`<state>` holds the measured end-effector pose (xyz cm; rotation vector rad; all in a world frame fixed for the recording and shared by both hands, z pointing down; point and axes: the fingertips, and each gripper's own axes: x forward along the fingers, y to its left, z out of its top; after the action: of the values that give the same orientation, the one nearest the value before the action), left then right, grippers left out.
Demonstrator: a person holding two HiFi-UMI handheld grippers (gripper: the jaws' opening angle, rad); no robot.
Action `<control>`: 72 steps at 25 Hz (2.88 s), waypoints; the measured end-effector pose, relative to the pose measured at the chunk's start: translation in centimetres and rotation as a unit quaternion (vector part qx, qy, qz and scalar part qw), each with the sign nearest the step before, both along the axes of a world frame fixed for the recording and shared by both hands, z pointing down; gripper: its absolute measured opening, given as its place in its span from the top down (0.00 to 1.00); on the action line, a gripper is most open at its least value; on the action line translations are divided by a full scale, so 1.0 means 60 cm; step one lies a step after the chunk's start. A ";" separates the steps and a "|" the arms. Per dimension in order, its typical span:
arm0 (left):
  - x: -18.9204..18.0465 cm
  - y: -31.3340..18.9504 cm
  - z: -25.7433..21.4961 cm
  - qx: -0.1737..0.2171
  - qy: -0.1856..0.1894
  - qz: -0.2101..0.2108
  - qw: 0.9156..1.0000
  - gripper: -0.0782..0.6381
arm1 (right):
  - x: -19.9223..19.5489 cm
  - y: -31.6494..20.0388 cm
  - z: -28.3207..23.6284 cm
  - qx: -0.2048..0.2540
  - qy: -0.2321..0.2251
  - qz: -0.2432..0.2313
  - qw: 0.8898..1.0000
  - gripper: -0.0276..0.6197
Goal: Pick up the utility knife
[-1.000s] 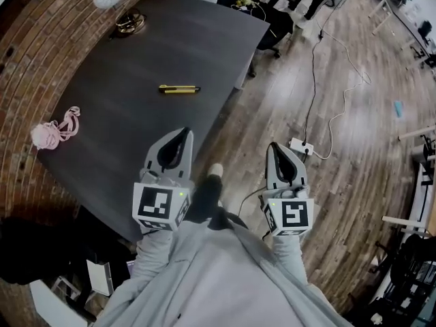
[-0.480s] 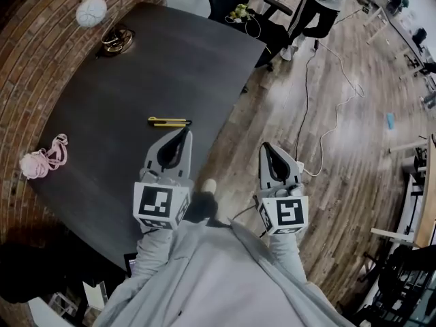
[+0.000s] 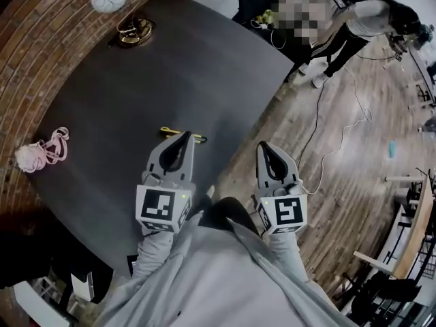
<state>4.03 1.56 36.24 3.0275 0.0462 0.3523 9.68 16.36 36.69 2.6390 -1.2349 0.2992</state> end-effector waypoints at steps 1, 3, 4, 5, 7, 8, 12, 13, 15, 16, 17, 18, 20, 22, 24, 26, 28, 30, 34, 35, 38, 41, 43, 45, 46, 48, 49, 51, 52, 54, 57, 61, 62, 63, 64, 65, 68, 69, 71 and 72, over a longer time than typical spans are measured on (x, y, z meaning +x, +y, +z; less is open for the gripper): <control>0.002 -0.012 0.003 -0.002 -0.002 -0.010 1.000 0.87 | 0.007 -0.015 0.002 -0.002 -0.002 -0.011 1.000 0.93; 0.005 -0.037 0.008 -0.003 -0.005 -0.032 0.999 0.87 | 0.019 -0.043 0.008 -0.004 -0.006 -0.033 0.999 0.93; 0.006 -0.049 0.010 -0.003 -0.007 -0.045 0.999 0.87 | 0.026 -0.056 0.012 -0.005 -0.009 -0.044 0.999 0.93; 0.006 -0.061 0.011 -0.003 -0.008 -0.060 0.998 0.87 | 0.034 -0.070 0.015 -0.005 -0.012 -0.057 0.998 0.93; 0.009 -0.087 0.015 -0.002 -0.010 -0.093 0.996 0.87 | 0.053 -0.101 0.019 -0.005 -0.013 -0.087 0.996 0.93; 0.011 -0.099 0.016 -0.002 -0.010 -0.109 0.994 0.87 | 0.063 -0.118 0.020 -0.004 -0.012 -0.103 0.995 0.93; 0.011 -0.144 0.020 0.001 -0.010 -0.180 0.984 0.87 | 0.094 -0.183 0.024 -0.003 -0.011 -0.172 0.985 0.93; 0.010 -0.155 0.020 0.001 -0.010 -0.200 0.980 0.87 | 0.100 -0.201 0.024 -0.004 -0.009 -0.192 0.981 0.93; 0.007 -0.176 0.017 0.003 -0.009 -0.240 0.971 0.87 | 0.111 -0.238 0.020 -0.004 -0.006 -0.237 0.972 0.93; 0.006 -0.183 0.015 0.004 -0.008 -0.261 0.965 0.87 | 0.117 -0.255 0.017 -0.003 -0.005 -0.260 0.966 0.93; 0.005 -0.190 0.011 0.006 -0.007 -0.281 0.960 0.87 | 0.121 -0.271 0.014 -0.002 -0.005 -0.283 0.959 0.93; 0.004 -0.196 0.006 0.008 -0.006 -0.301 0.954 0.87 | 0.125 -0.286 0.012 0.000 -0.005 -0.305 0.952 0.93; 0.000 -0.206 -0.003 0.013 -0.003 -0.336 0.942 0.87 | 0.132 -0.312 0.008 0.005 -0.004 -0.342 0.940 0.93; -0.008 -0.210 -0.008 0.017 -0.003 -0.367 0.930 0.87 | 0.134 -0.332 0.004 0.010 -0.002 -0.374 0.927 0.93; -0.019 -0.213 -0.013 0.022 -0.004 -0.394 0.919 0.87 | 0.133 -0.347 0.001 0.016 -0.004 -0.398 0.917 0.93; -0.028 -0.215 -0.019 0.028 -0.006 -0.419 0.907 0.87 | 0.132 -0.362 -0.001 0.023 -0.008 -0.420 0.907 0.93; -0.037 -0.215 -0.024 0.033 -0.009 -0.442 0.896 0.87 | 0.130 -0.374 -0.002 0.028 -0.013 -0.442 0.897 0.93; -0.047 -0.212 -0.026 0.035 -0.011 -0.460 0.887 0.87 | 0.124 -0.382 -0.003 0.032 -0.016 -0.461 0.887 0.93; -0.063 -0.200 -0.022 0.037 -0.018 -0.484 0.874 0.87 | 0.105 -0.391 -0.003 0.037 -0.022 -0.492 0.870 0.93; -0.067 -0.196 -0.022 0.037 -0.019 -0.488 0.872 0.87 | 0.100 -0.391 -0.002 0.038 -0.023 -0.498 0.866 0.93; -0.078 -0.186 -0.020 0.036 -0.021 -0.492 0.870 0.87 | 0.086 -0.389 0.000 0.037 -0.025 -0.507 0.861 0.93; -0.088 -0.184 -0.014 0.031 -0.024 -0.494 0.869 0.87 | 0.078 -0.392 0.008 0.032 -0.032 -0.506 0.861 0.93; -0.094 -0.183 -0.009 0.028 -0.027 -0.495 0.868 0.87 | 0.075 -0.394 0.016 0.027 -0.036 -0.503 0.863 0.93; -0.101 -0.183 -0.003 0.025 -0.031 -0.496 0.868 0.87 | 0.070 -0.395 0.020 0.024 -0.038 -0.503 0.863 0.93; -0.104 -0.183 0.001 0.023 -0.033 -0.496 0.867 0.87 | 0.067 -0.396 0.021 0.023 -0.038 -0.503 0.863 0.93; -0.106 -0.185 0.009 0.018 -0.037 -0.496 0.867 0.87 | 0.065 -0.397 0.021 0.021 -0.037 -0.505 0.862 0.93; -0.105 -0.185 0.013 0.015 -0.039 -0.497 0.867 0.87 | 0.064 -0.397 0.021 0.020 -0.037 -0.505 0.862 0.93; -0.103 -0.186 0.022 0.011 -0.044 -0.496 0.867 0.87 | 0.065 -0.399 0.023 0.018 -0.037 -0.505 0.862 0.93; -0.101 -0.186 0.027 0.009 -0.046 -0.496 0.867 0.87 | 0.065 -0.399 0.024 0.018 -0.037 -0.505 0.862 0.93; -0.097 -0.186 0.034 0.006 -0.048 -0.493 0.869 0.87 | 0.065 -0.399 0.028 0.015 -0.039 -0.505 0.862 0.93; -0.091 -0.184 0.046 -0.001 -0.055 -0.488 0.871 0.87 | 0.064 -0.398 0.036 0.008 -0.039 -0.507 0.861 0.93; -0.082 -0.186 0.061 -0.015 -0.061 -0.490 0.870 0.87 | 0.065 -0.397 0.046 0.001 -0.039 -0.509 0.860 0.93; -0.079 -0.185 0.066 -0.020 -0.062 -0.490 0.869 0.87 | 0.066 -0.397 0.047 0.000 -0.039 -0.508 0.860 0.93; -0.075 -0.184 0.072 -0.026 -0.062 -0.489 0.870 0.87 | 0.068 -0.396 0.049 -0.001 -0.039 -0.507 0.861 0.93; -0.070 -0.181 0.078 -0.032 -0.063 -0.488 0.870 0.87 | 0.071 -0.396 0.051 -0.002 -0.040 -0.506 0.862 0.93; -0.066 -0.179 0.086 -0.039 -0.065 -0.486 0.870 0.87 | 0.073 -0.396 0.052 -0.003 -0.040 -0.505 0.862 0.93; -0.055 -0.172 0.111 -0.056 -0.073 -0.487 0.868 0.86 | 0.080 -0.396 0.058 -0.006 -0.044 -0.500 0.865 0.93; -0.053 -0.169 0.120 -0.063 -0.076 -0.489 0.867 0.86 | 0.082 -0.396 0.060 -0.006 -0.045 -0.499 0.866 0.93; -0.049 -0.165 0.137 -0.077 -0.082 -0.492 0.864 0.86 | 0.085 -0.394 0.063 -0.008 -0.047 -0.496 0.867 0.93; -0.047 -0.164 0.145 -0.082 -0.084 -0.493 0.862 0.86 | 0.086 -0.393 0.064 -0.008 -0.048 -0.495 0.868 0.93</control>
<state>1.24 -8.27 44.93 2.3995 -1.3307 0.4479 14.86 -7.25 40.54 1.6392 -2.3580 0.2397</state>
